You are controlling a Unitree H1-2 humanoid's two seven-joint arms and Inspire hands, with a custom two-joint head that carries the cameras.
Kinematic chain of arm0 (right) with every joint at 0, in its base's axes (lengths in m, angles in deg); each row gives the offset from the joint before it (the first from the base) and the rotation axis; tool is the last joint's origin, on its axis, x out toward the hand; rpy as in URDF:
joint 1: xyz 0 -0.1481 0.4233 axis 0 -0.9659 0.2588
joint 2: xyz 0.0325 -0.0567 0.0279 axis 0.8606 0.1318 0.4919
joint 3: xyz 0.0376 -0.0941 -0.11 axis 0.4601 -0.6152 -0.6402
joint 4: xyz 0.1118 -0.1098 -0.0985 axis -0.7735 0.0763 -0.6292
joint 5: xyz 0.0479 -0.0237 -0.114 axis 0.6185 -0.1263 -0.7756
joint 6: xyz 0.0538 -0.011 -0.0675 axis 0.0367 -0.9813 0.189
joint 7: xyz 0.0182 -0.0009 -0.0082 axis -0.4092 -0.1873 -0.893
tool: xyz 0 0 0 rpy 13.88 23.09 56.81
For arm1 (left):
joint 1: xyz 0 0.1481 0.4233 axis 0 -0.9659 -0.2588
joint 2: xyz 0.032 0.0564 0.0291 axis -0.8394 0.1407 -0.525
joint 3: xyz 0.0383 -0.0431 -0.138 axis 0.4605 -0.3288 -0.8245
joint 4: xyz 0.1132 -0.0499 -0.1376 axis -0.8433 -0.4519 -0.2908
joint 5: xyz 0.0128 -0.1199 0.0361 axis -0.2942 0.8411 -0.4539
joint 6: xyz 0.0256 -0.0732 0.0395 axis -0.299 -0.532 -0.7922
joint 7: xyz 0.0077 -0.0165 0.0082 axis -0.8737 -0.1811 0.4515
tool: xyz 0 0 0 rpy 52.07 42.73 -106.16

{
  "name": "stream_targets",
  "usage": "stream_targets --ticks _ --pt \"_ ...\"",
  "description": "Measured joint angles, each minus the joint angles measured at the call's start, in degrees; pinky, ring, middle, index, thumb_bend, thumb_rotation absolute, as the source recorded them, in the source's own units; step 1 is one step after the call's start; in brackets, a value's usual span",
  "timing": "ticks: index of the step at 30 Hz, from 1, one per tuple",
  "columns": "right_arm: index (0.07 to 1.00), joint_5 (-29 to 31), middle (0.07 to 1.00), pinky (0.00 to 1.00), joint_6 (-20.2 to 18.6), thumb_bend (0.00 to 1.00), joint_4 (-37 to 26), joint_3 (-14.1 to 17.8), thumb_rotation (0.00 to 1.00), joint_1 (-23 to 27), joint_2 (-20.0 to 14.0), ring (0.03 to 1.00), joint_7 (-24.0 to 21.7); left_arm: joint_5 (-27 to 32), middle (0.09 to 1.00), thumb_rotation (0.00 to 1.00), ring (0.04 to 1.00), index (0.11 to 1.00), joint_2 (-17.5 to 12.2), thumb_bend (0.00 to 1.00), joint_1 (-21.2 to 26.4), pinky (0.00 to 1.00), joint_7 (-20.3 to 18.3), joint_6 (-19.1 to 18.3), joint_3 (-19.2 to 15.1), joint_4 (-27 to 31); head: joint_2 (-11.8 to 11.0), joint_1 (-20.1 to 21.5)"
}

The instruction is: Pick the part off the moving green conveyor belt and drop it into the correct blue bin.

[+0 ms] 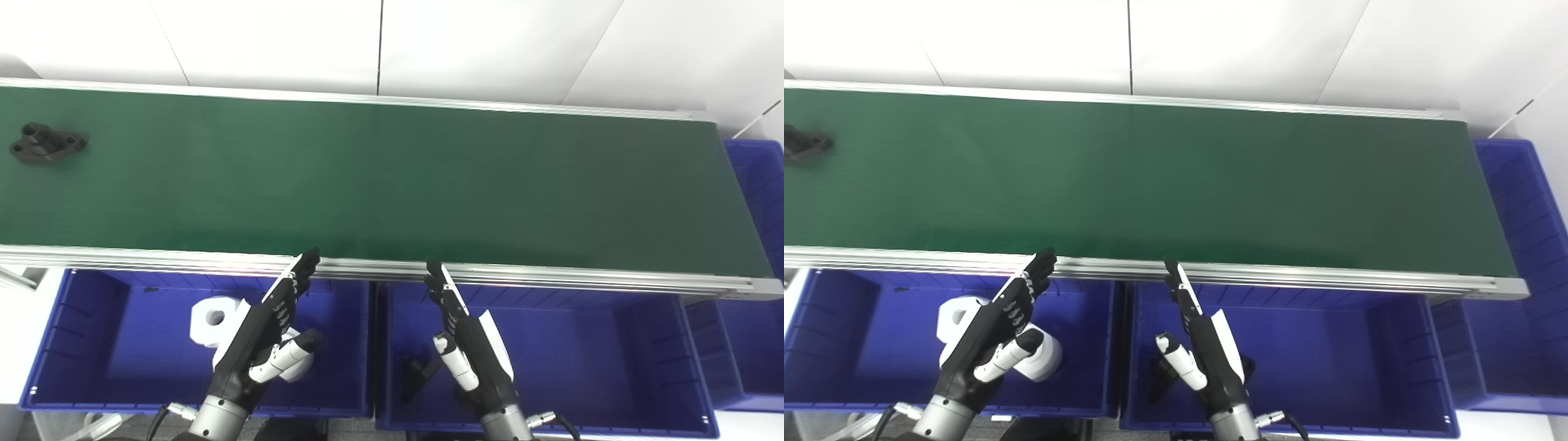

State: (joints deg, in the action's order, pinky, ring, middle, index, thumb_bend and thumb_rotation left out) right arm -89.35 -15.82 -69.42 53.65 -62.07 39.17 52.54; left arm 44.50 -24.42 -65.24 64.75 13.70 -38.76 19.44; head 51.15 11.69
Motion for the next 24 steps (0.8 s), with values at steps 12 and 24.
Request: stream_targets --ticks 12,24 --pt "1.0 -0.04 1.0 0.97 0.0 0.9 0.1 0.0 1.0 0.01 0.0 0.976 0.0 -0.05 0.963 0.68 0.98 0.933 0.0 0.73 0.0 0.99 0.01 -0.01 -0.01 0.0 -0.09 -0.09" --pt "1.0 -0.02 1.0 0.97 0.0 0.9 0.25 -0.01 1.0 0.04 0.0 0.974 -0.01 -0.05 0.96 0.68 0.975 0.934 -0.01 0.73 0.01 0.98 -0.01 -0.05 0.01 0.01 -0.18 -0.09"
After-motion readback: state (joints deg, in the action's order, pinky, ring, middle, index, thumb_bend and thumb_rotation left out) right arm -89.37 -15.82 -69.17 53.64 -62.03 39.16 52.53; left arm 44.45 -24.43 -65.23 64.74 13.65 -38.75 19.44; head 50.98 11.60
